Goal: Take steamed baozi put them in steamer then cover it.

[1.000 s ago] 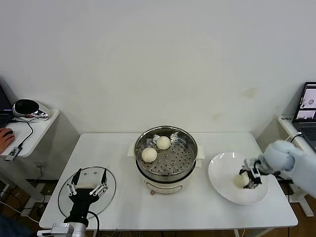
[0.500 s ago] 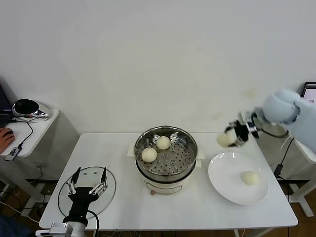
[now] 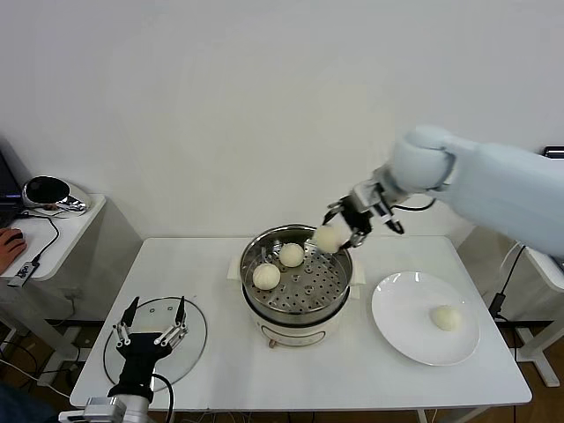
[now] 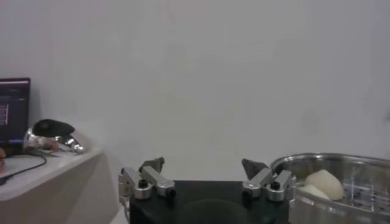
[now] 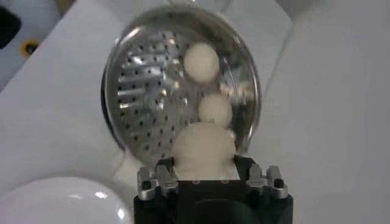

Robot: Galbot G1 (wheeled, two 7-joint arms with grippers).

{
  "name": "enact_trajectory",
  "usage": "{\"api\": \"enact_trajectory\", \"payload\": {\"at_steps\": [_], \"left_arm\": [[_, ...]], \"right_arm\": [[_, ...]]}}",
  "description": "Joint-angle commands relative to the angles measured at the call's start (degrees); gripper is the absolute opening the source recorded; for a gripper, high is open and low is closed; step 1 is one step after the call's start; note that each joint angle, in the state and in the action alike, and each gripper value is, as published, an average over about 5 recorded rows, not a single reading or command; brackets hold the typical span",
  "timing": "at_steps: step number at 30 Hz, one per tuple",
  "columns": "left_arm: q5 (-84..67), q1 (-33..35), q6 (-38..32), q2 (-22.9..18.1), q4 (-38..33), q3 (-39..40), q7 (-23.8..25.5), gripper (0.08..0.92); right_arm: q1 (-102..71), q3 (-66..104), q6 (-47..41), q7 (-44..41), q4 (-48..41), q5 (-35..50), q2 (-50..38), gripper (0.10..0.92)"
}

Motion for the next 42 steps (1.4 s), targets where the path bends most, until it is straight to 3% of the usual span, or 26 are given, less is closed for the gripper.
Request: {"api": "enact_trajectory", "payload": {"at_steps": [1, 11, 25, 33, 37, 42], "left_arm": [[0.0, 0.1, 0.1, -0.3, -0.2, -0.2, 0.0, 0.823], [0.0, 0.1, 0.0, -0.8, -0.3, -0.1, 0.0, 0.823], [0.0, 0.1, -0.2, -0.9, -0.2, 0.2, 0.0, 0.823], [-0.1, -0.1, -0.1, -0.5, -0.3, 0.1, -0.1, 0.823], [-0.4, -0.4, 0.0, -0.1, -0.3, 0.0, -0.1, 0.823], [-0.6, -0.6, 0.1, 0.5, -0.3, 0.0, -0.1, 0.823]], "right_arm": [[-0.2, -6.8, 15.8, 1.3, 0.6, -7.0, 8.9, 0.636], [-3.6, -7.9, 21.3, 2.4, -1.5, -15.1, 11.4, 0.645], [-6.5, -8.2, 22.1, 2.5, -2.7, -16.6, 11.9, 0.655], [-2.8, -6.3, 21.9, 3.4, -1.1, -13.0, 8.4, 0.806], [2.7, -4.6, 16.3, 2.1, 0.5, -7.6, 4.0, 0.822], [10.0, -8.2, -1.2, -1.0, 4.6, -1.5, -4.5, 0.823]]}}
